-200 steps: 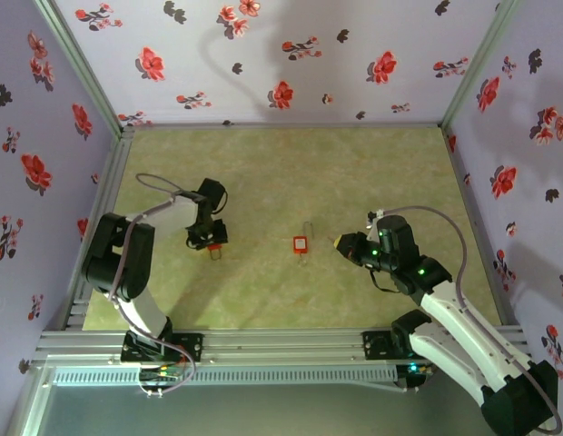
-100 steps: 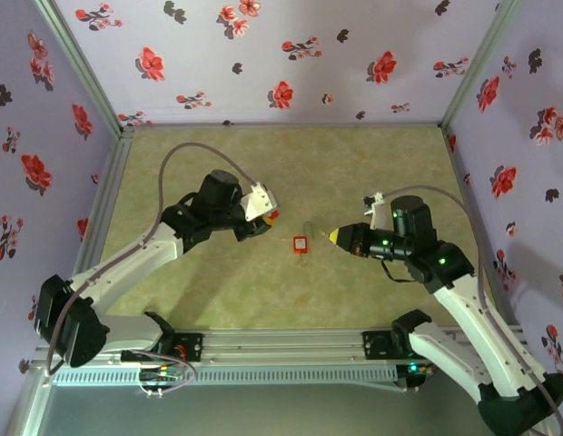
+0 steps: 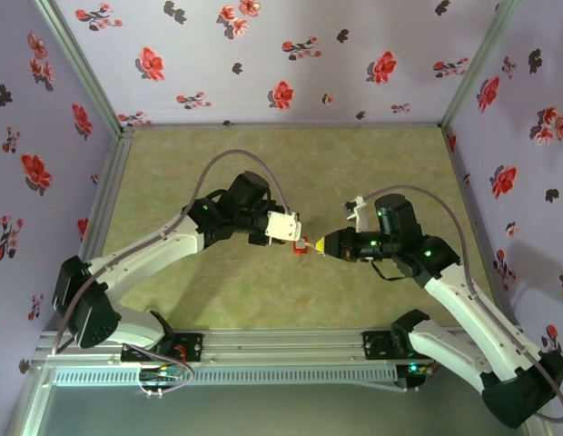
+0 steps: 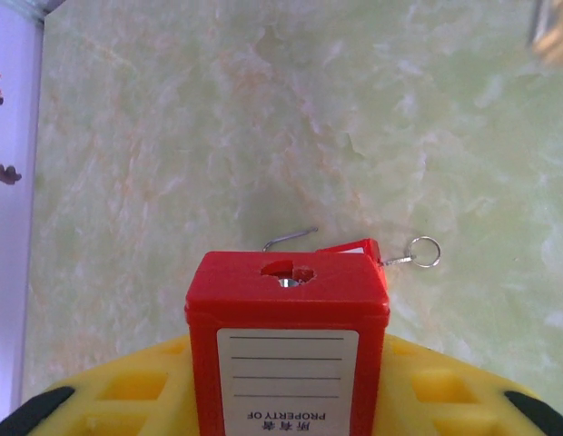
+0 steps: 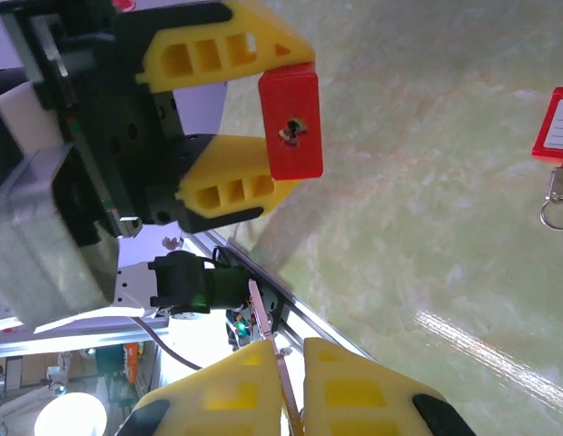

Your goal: Unlock with the key

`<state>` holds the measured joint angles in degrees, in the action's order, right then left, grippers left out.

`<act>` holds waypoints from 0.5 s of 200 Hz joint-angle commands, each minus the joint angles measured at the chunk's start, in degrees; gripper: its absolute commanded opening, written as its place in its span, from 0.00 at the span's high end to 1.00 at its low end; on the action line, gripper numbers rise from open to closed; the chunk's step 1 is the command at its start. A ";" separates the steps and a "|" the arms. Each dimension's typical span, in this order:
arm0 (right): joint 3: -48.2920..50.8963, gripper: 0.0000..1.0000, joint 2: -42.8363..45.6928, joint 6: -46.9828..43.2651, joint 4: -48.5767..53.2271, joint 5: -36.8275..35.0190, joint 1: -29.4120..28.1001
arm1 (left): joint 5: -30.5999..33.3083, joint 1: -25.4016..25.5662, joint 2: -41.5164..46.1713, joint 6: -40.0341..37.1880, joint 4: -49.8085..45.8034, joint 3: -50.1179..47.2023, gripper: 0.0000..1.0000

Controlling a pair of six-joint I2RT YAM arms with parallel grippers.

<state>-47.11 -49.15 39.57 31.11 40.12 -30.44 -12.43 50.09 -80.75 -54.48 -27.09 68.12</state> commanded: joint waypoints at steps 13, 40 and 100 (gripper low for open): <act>1.14 1.00 -0.43 0.15 -2.73 -0.38 -0.50 | 1.45 2.08 -0.23 -2.93 -1.31 2.02 1.00; 1.19 1.00 -0.97 0.11 -3.13 -1.44 -0.50 | 2.39 3.56 0.31 -2.91 -0.95 1.49 1.00; 2.11 1.00 -2.01 0.20 -4.30 -2.66 -0.46 | 3.11 5.59 0.68 -2.32 -0.57 1.46 1.00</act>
<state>-45.76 -50.94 39.59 28.34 38.76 -30.44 -10.07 54.74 -80.79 -56.12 -27.94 68.20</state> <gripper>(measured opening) 0.081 0.396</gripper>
